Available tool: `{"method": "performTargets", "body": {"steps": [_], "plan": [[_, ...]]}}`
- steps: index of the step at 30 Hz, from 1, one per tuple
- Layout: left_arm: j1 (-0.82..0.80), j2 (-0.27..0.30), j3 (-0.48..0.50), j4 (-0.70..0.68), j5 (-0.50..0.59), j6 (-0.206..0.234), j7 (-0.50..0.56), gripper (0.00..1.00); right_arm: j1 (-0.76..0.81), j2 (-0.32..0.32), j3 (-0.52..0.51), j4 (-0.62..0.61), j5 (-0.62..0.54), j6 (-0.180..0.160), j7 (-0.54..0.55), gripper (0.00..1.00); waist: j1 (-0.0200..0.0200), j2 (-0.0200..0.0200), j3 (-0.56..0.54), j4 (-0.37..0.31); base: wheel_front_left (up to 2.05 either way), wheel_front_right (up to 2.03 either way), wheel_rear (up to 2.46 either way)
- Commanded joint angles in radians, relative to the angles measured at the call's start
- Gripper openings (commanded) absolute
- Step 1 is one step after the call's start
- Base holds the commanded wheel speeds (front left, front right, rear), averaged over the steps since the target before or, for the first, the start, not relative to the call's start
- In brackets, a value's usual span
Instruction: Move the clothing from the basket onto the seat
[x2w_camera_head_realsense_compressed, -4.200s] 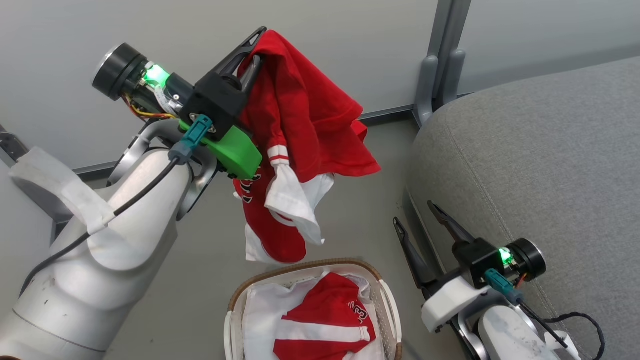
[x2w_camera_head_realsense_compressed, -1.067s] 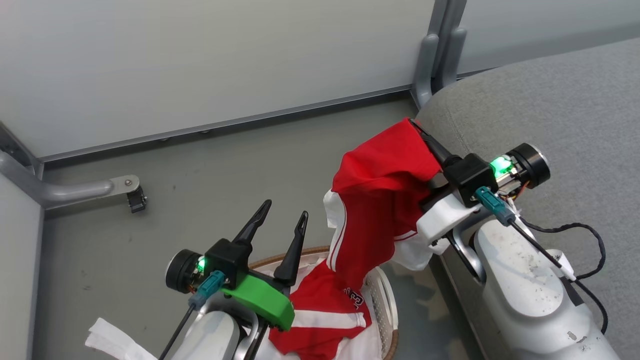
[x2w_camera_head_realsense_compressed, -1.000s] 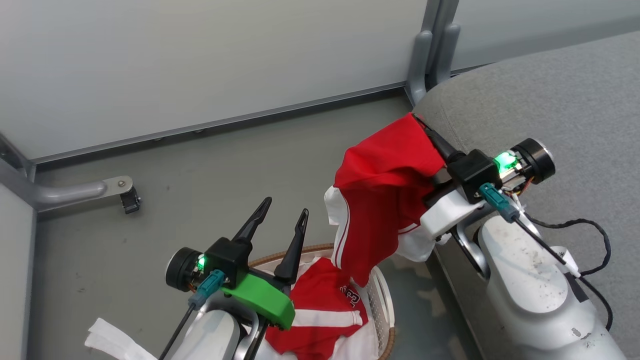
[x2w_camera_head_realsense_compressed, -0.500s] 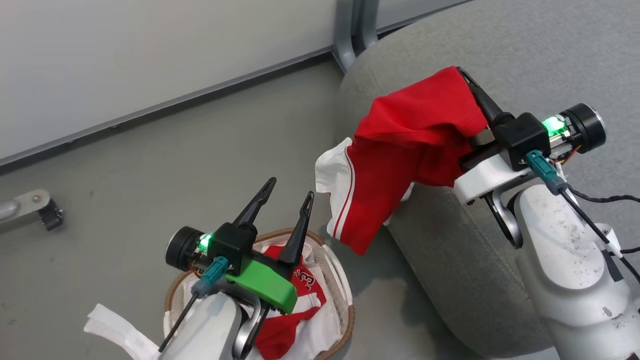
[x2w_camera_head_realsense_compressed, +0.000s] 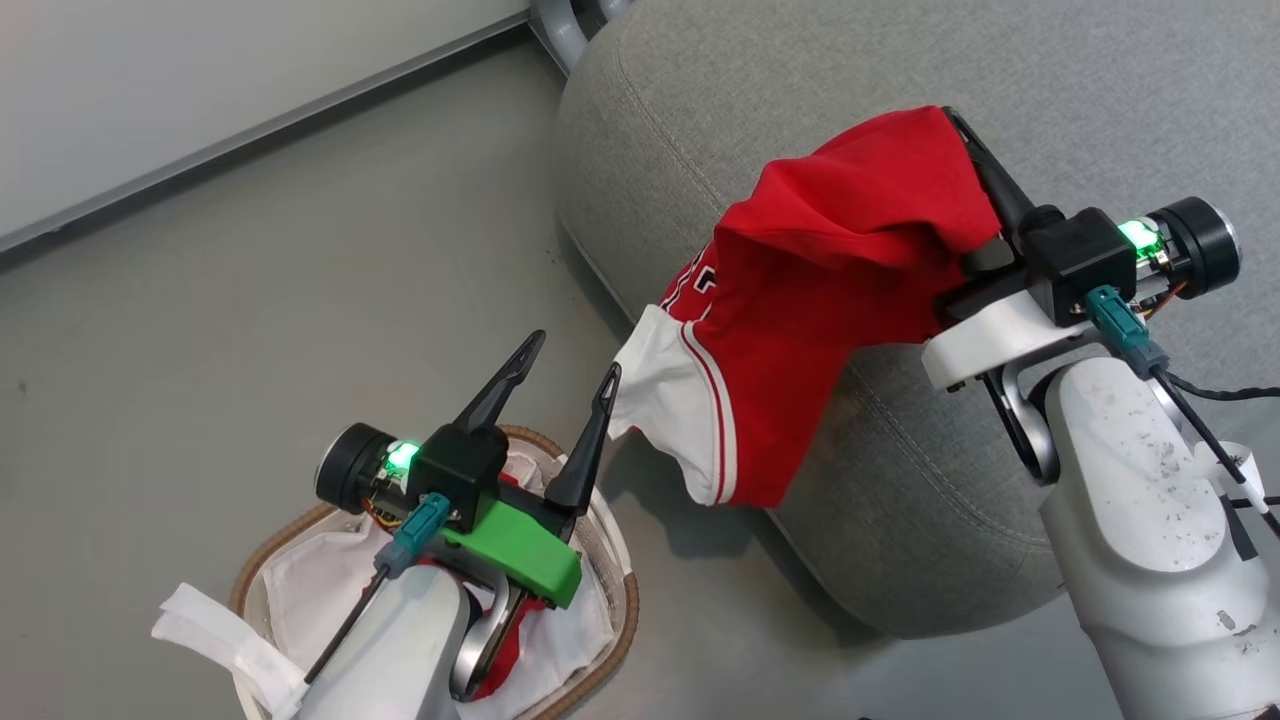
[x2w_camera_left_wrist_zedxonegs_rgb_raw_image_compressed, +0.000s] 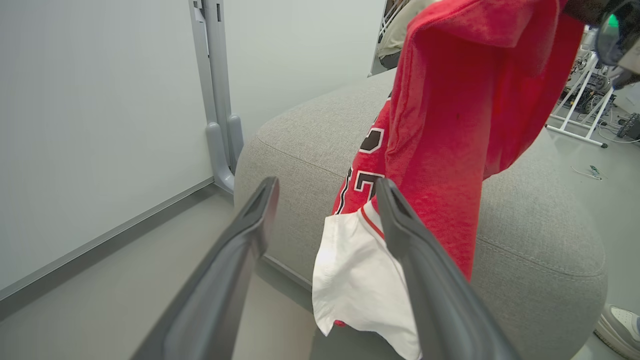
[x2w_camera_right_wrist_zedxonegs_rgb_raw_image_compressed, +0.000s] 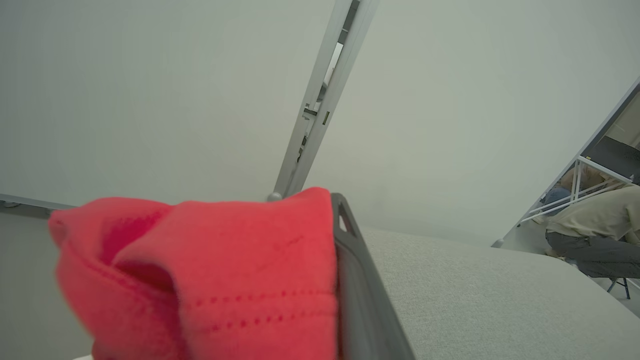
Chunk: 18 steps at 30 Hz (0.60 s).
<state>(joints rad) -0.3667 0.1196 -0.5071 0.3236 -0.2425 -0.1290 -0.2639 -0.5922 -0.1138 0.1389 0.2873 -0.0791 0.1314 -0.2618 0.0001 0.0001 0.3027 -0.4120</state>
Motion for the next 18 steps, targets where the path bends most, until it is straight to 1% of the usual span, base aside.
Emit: {"method": "performTargets", "body": {"steps": [1,5,9,15,18], "plan": [[-0.019,0.012,-0.002,-0.005,0.005,-0.003,-0.001,1.0,-0.018,0.002,-0.005,-0.005,0.009,-0.001,-0.005,0.0,-0.0001,-0.0001,0.036,-0.017,0.0,0.0,0.0],[-0.038,0.013,-0.013,-0.013,0.0,-0.003,-0.001,1.0,-0.055,-0.017,-0.005,-0.006,0.004,-0.001,-0.005,0.0,-0.0001,-0.0001,0.068,0.003,0.0,0.0,0.0],[-0.056,0.016,-0.022,-0.022,0.004,-0.003,-0.001,1.0,-0.127,-0.054,-0.025,0.007,-0.015,-0.001,-0.005,0.0,-0.0001,-0.0001,0.103,0.037,0.0,0.0,0.0],[-0.089,0.016,-0.045,-0.034,0.014,-0.003,-0.001,1.0,-0.308,-0.161,-0.079,0.038,-0.048,-0.001,-0.005,0.0,-0.0001,-0.0001,0.16,0.11,0.0,0.0,0.0],[-0.106,0.008,-0.064,-0.041,0.019,-0.003,-0.001,1.0,-0.42,-0.253,-0.1,0.068,-0.063,-0.002,-0.005,0.0,-0.0001,-0.0001,0.187,0.156,0.0,0.0,0.0]]}}
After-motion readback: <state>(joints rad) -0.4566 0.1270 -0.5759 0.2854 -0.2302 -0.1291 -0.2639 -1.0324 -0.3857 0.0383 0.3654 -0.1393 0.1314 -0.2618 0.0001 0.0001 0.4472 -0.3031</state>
